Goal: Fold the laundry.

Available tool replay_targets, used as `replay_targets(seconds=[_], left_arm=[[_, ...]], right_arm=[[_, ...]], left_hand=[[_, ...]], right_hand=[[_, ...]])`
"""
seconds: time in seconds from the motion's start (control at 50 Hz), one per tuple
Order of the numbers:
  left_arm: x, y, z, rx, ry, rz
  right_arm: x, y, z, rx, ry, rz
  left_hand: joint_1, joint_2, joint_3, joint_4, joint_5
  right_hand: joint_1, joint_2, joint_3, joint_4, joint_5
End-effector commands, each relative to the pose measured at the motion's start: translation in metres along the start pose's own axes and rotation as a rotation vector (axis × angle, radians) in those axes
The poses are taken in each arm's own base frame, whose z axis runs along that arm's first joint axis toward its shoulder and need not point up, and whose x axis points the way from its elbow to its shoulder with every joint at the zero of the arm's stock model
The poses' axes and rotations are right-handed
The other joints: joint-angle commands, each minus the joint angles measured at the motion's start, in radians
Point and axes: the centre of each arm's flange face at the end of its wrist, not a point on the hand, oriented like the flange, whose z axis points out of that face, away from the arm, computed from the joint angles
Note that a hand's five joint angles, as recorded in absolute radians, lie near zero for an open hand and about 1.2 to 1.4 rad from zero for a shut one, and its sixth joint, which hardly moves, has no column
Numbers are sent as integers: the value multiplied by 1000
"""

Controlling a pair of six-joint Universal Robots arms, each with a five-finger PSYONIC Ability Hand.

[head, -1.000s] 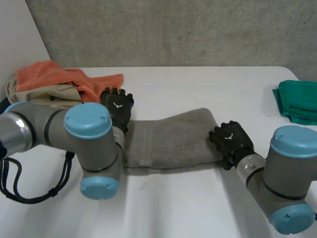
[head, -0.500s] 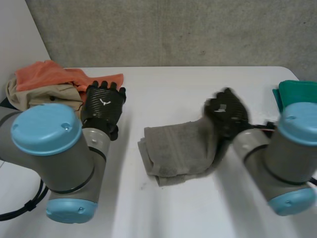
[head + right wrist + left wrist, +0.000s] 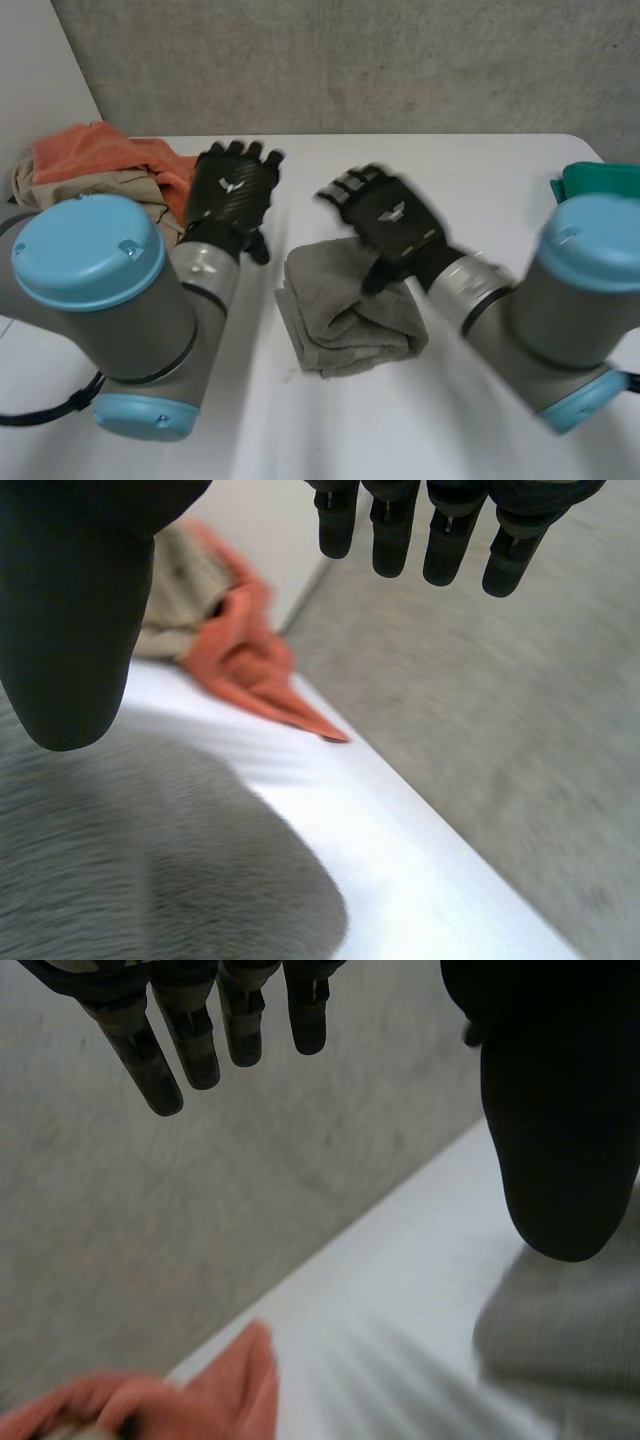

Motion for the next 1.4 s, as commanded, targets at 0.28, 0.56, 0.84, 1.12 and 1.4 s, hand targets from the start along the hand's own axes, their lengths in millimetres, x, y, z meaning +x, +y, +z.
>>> replay_targets(seconds=[0.28, 0.56, 0.84, 1.12, 1.4], left_arm=[[70, 57, 14, -249, 182, -8], [62, 77, -8, -422, 175, 67], [32, -2, 10, -149, 320, -44], [28, -39, 8, 10, 613, -94], [31, -37, 7, 2, 615, -104]], right_arm=[[26, 65, 13, -367, -9, 321], [30, 83, 16, -444, -10, -1], [-14, 55, -17, -254, -2, -129], [-45, 89, -39, -199, -43, -157], [-40, 106, -17, -173, -26, -218]], left_hand=[[0, -18, -23, -14, -34], [11, -6, -12, -2, -22], [38, 21, 15, 24, 4], [50, 32, 27, 36, 16], [50, 32, 27, 36, 16]], right_hand=[[-52, -42, -41, -40, -47], [-52, -42, -41, -40, -47], [-52, -42, -41, -40, -47], [-52, -42, -41, -40, -47], [64, 74, 75, 75, 68]])
